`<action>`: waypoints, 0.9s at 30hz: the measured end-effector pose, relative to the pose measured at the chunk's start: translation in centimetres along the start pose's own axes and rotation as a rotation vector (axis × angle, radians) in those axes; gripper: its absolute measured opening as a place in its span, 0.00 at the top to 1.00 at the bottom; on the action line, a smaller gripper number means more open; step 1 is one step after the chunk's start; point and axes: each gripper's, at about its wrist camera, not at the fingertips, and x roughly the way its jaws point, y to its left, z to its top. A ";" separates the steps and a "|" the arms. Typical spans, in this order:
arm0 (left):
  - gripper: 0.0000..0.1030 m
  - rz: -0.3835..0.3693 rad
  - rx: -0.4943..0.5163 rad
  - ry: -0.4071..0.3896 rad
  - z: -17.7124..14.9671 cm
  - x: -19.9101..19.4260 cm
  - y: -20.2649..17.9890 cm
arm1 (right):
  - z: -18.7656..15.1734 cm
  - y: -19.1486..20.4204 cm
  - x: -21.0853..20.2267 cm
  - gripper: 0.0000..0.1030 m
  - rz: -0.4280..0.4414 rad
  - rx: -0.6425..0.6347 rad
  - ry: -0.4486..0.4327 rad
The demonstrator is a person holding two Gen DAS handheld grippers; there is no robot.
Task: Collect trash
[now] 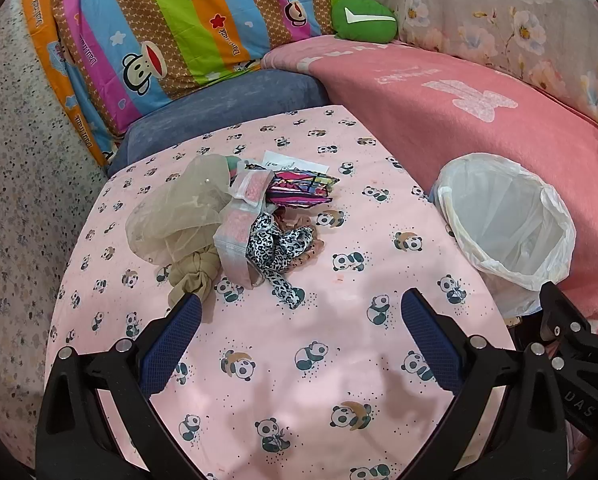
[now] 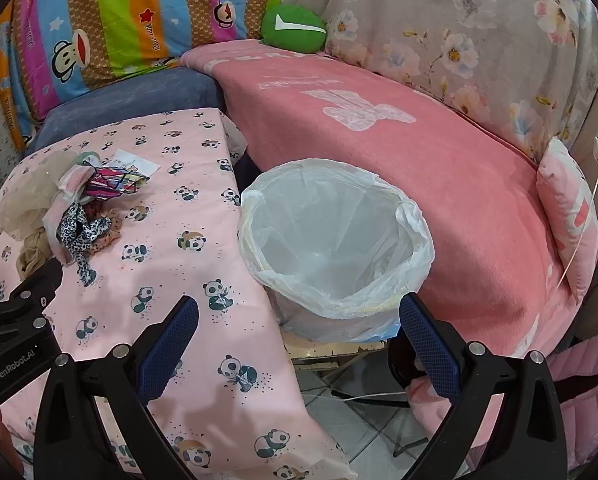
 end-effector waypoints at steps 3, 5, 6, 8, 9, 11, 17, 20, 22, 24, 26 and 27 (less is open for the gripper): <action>0.08 -0.001 -0.001 -0.001 0.2 -0.1 0.0 | 0.1 0.2 0.0 0.07 -0.009 -0.007 -0.006; 0.08 -0.001 -0.001 0.000 0.1 0.0 0.0 | 0.1 0.2 0.0 0.07 -0.008 -0.007 -0.007; 0.08 0.000 -0.002 0.000 0.1 0.0 0.0 | 0.1 0.2 0.0 0.07 -0.008 -0.007 -0.008; 0.08 -0.002 -0.003 -0.001 0.1 0.0 0.1 | 0.1 0.3 0.0 0.07 -0.010 -0.007 -0.009; 0.08 -0.001 -0.003 -0.001 0.1 0.0 0.1 | 0.1 0.4 0.0 0.07 -0.011 -0.008 -0.010; 0.08 -0.003 -0.004 -0.003 0.2 -0.1 0.1 | 0.1 0.5 0.0 0.07 -0.013 -0.008 -0.011; 0.08 -0.004 -0.005 -0.004 0.3 -0.2 0.0 | 0.1 0.5 -0.1 0.07 -0.014 -0.005 -0.010; 0.08 -0.003 -0.006 -0.004 0.4 -0.2 -0.1 | 0.1 0.4 -0.1 0.07 -0.015 -0.006 -0.011; 0.08 -0.004 -0.008 -0.004 0.3 -0.2 -0.1 | 0.1 0.4 -0.1 0.07 -0.014 -0.005 -0.011; 0.08 -0.004 -0.008 -0.005 0.2 -0.2 0.0 | 0.1 0.5 0.0 0.07 -0.017 -0.005 -0.012; 0.08 -0.005 -0.007 -0.006 0.2 -0.2 0.0 | 0.1 0.4 0.0 0.07 -0.018 -0.003 -0.013; 0.08 -0.005 -0.008 -0.006 0.2 -0.2 0.0 | 0.0 0.4 0.0 0.07 -0.018 -0.003 -0.014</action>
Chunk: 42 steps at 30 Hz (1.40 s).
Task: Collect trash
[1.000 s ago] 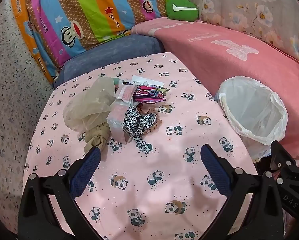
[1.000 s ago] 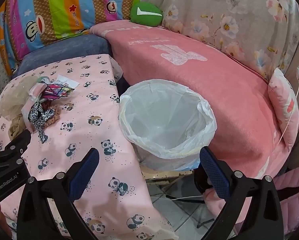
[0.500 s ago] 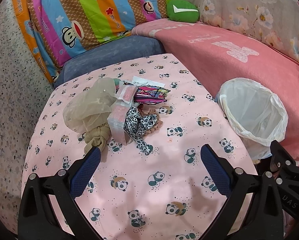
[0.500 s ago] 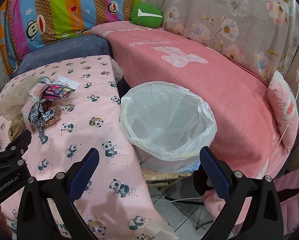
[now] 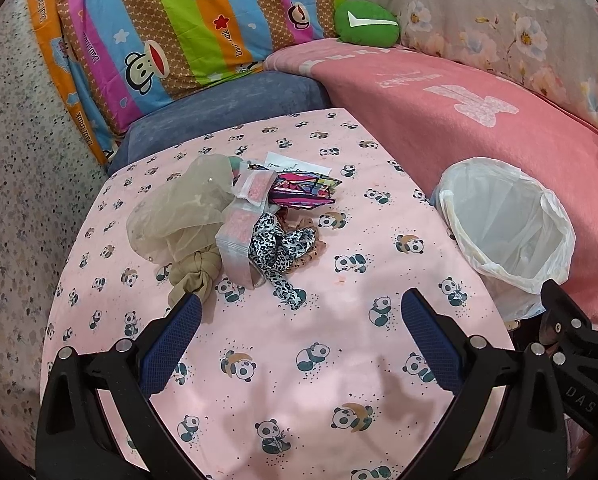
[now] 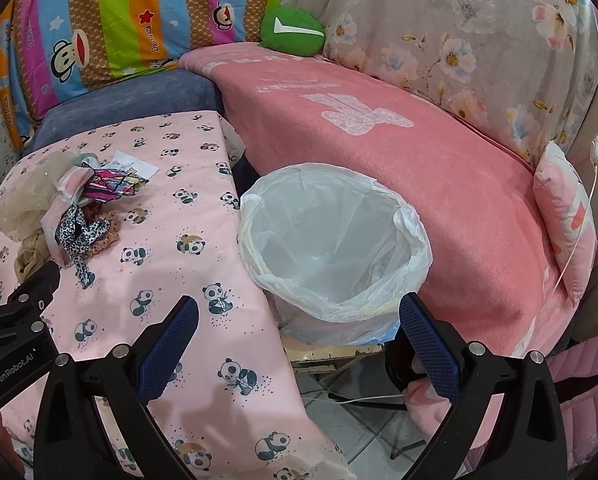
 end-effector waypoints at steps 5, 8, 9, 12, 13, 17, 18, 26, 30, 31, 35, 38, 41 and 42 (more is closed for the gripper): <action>0.08 -0.004 -0.004 -0.003 0.1 0.3 0.1 | 0.1 -0.1 0.0 0.07 -0.003 0.000 -0.002; 0.07 -0.003 -0.007 -0.005 0.0 0.3 0.1 | 0.0 -0.1 0.0 0.07 -0.003 -0.001 0.000; 0.07 -0.003 -0.009 -0.005 -0.1 0.3 0.1 | 0.1 -0.1 0.0 0.07 -0.003 -0.002 0.000; 0.07 -0.004 -0.008 -0.006 -0.1 0.3 0.1 | 0.1 -0.1 0.0 0.07 -0.003 -0.001 -0.001; 0.07 -0.005 -0.008 -0.006 -0.1 0.3 0.1 | 0.1 -0.1 0.0 0.07 -0.004 -0.002 -0.002; 0.07 -0.004 -0.008 -0.006 -0.1 0.3 0.1 | 0.1 -0.1 0.0 0.07 -0.005 -0.002 -0.002; 0.07 -0.004 -0.009 -0.007 -0.1 0.3 0.1 | 0.1 -0.1 0.0 0.07 -0.005 -0.003 -0.001; 0.07 -0.006 -0.009 -0.008 -0.1 0.4 0.1 | 0.1 -0.2 -0.1 0.07 -0.005 -0.002 -0.002; 0.07 -0.007 -0.010 -0.009 -0.1 0.4 0.1 | 0.1 -0.1 -0.1 0.07 -0.005 -0.003 -0.003; 0.07 -0.007 -0.010 -0.009 -0.1 0.4 0.1 | 0.1 -0.1 -0.1 0.07 -0.004 -0.001 -0.003; 0.07 -0.007 -0.010 -0.010 -0.1 0.4 0.0 | 0.2 -0.3 -0.1 0.07 -0.007 0.001 -0.004; 0.08 -0.007 -0.011 -0.011 0.0 0.4 0.0 | 0.2 -0.4 -0.1 0.07 -0.009 0.001 -0.005; 0.07 -0.007 -0.010 -0.011 0.0 0.4 -0.1 | 0.3 -0.4 -0.1 0.07 -0.009 0.000 -0.006; 0.08 -0.008 -0.010 -0.012 0.1 0.5 -0.2 | 0.3 -0.4 -0.1 0.07 -0.010 -0.001 -0.006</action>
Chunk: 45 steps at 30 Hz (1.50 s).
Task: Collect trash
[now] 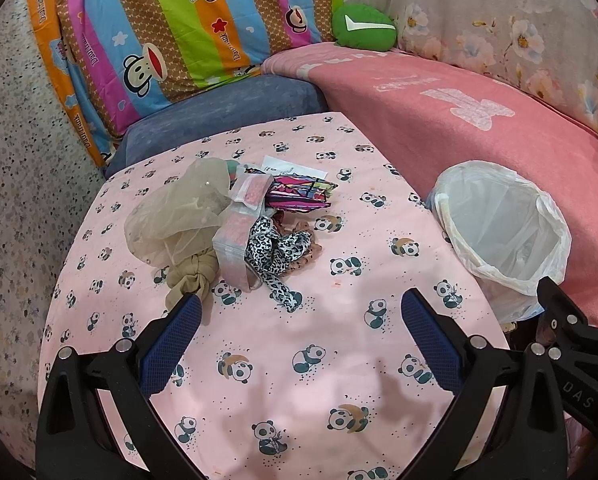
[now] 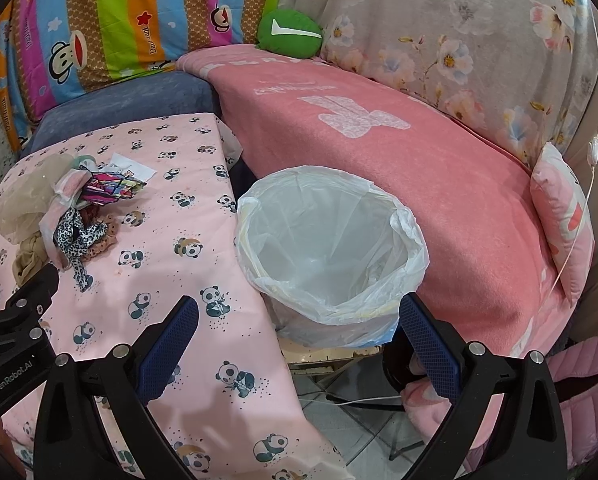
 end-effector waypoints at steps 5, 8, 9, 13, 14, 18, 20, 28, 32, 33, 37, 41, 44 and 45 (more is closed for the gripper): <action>0.07 0.001 -0.002 -0.001 -0.1 -0.1 0.1 | 0.1 -0.1 0.0 0.07 -0.003 0.003 -0.004; 0.07 -0.001 -0.002 -0.004 0.1 0.0 -0.2 | 0.1 0.0 0.0 0.07 -0.007 0.003 -0.006; 0.08 0.000 -0.001 -0.004 0.1 0.0 -0.2 | 0.1 0.0 0.0 0.07 -0.007 0.004 -0.007; 0.07 0.001 -0.001 -0.005 0.3 0.0 -0.3 | 0.2 0.1 -0.1 0.07 -0.010 0.008 -0.011; 0.07 0.000 -0.001 -0.006 0.5 0.1 -0.5 | 0.2 0.1 -0.1 0.07 -0.010 0.009 -0.012; 0.07 -0.007 -0.001 -0.016 1.0 -0.2 -0.8 | 0.3 0.2 -0.2 0.07 -0.011 0.007 -0.015; 0.07 -0.015 -0.001 -0.015 1.1 -0.2 -0.9 | 0.4 0.3 -0.2 0.07 -0.011 0.005 -0.019; 0.07 -0.043 -0.042 -0.031 1.4 -0.2 0.4 | 0.9 1.1 -0.6 0.07 -0.003 -0.005 -0.037; 0.07 -0.031 -0.056 -0.030 1.5 0.3 1.9 | 1.4 1.5 -0.6 0.07 0.000 -0.005 -0.044; 0.07 -0.023 -0.060 -0.031 1.6 0.4 2.3 | 1.7 1.6 -0.6 0.07 0.002 -0.004 -0.050; 0.07 -0.010 -0.104 -0.027 2.1 1.3 4.6 | 2.6 2.2 -0.6 0.07 0.014 0.005 -0.068; 0.07 0.027 -0.142 -0.043 2.6 2.0 7.5 | 3.3 3.2 -0.3 0.07 0.036 0.010 -0.078; 0.07 0.058 -0.162 -0.044 3.0 2.8 9.7 | 3.5 4.5 0.1 0.07 0.061 0.007 -0.077; 0.07 0.066 -0.173 -0.041 3.1 3.2 10.5 | 3.6 5.0 0.2 0.07 0.072 0.004 -0.076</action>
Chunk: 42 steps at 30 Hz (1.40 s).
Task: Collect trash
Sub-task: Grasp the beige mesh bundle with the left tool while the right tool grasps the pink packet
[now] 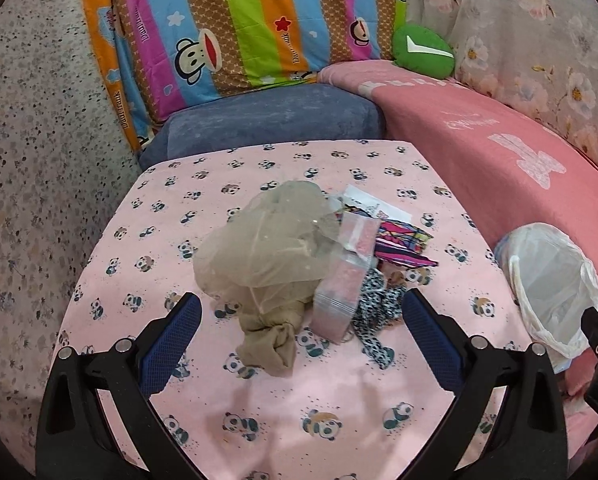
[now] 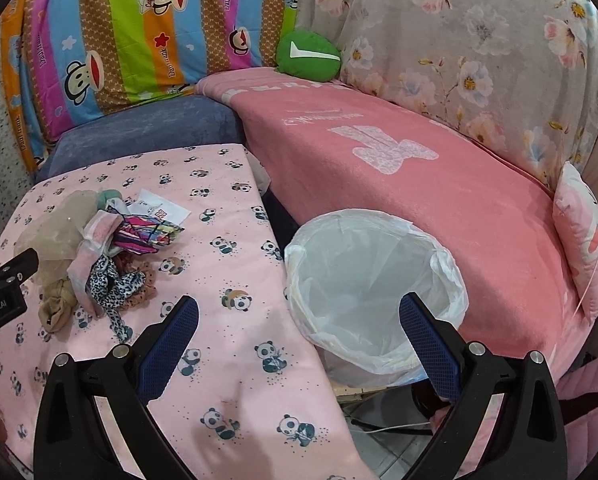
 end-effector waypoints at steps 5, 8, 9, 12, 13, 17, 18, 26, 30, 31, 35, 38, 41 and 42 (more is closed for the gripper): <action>0.07 0.015 -0.037 0.021 0.9 2.3 3.2 | 0.4 2.7 1.1 0.07 0.054 -0.014 0.005; 0.07 -0.004 -0.045 0.041 1.2 3.9 4.6 | 0.9 4.5 1.8 0.07 0.098 -0.010 0.012; 0.07 -0.007 -0.049 0.046 1.3 4.4 5.1 | 1.0 5.1 2.1 0.07 0.113 -0.008 0.014; 0.07 -0.030 -0.059 0.060 1.7 5.7 5.9 | 1.5 6.9 3.0 0.07 0.154 -0.006 0.019; 0.07 -0.042 -0.060 0.061 1.8 6.1 6.1 | 1.7 7.4 3.4 0.07 0.164 -0.007 0.023; 0.17 -0.118 -0.069 0.089 2.3 7.8 6.4 | 2.4 9.9 4.8 0.07 0.209 -0.010 0.037; 0.20 -0.144 -0.068 0.096 2.4 8.1 6.4 | 2.6 10.5 5.2 0.07 0.223 -0.012 0.040; 0.83 -0.261 -0.065 0.135 3.1 10.2 6.2 | 3.4 14.5 7.9 0.27 0.307 -0.027 0.081; 0.96 -0.275 -0.072 0.120 3.5 10.1 6.8 | 3.5 16.2 9.2 0.41 0.363 -0.030 0.112; 0.97 -0.275 -0.071 0.112 3.7 10.0 7.0 | 3.5 16.6 9.5 0.43 0.381 -0.028 0.120; 0.98 -0.264 -0.075 0.084 4.5 9.4 7.9 | 3.4 18.0 10.8 0.56 0.425 -0.026 0.152; 0.98 -0.254 -0.076 0.063 5.4 8.9 8.3 | 3.3 18.9 11.8 0.73 0.453 -0.030 0.175; 0.98 -0.250 -0.067 0.047 6.2 8.4 8.4 | 3.4 19.3 12.0 0.91 0.456 -0.038 0.166; 0.98 -0.248 -0.066 0.041 6.5 8.1 8.4 | 3.5 19.2 11.7 0.92 0.461 -0.037 0.158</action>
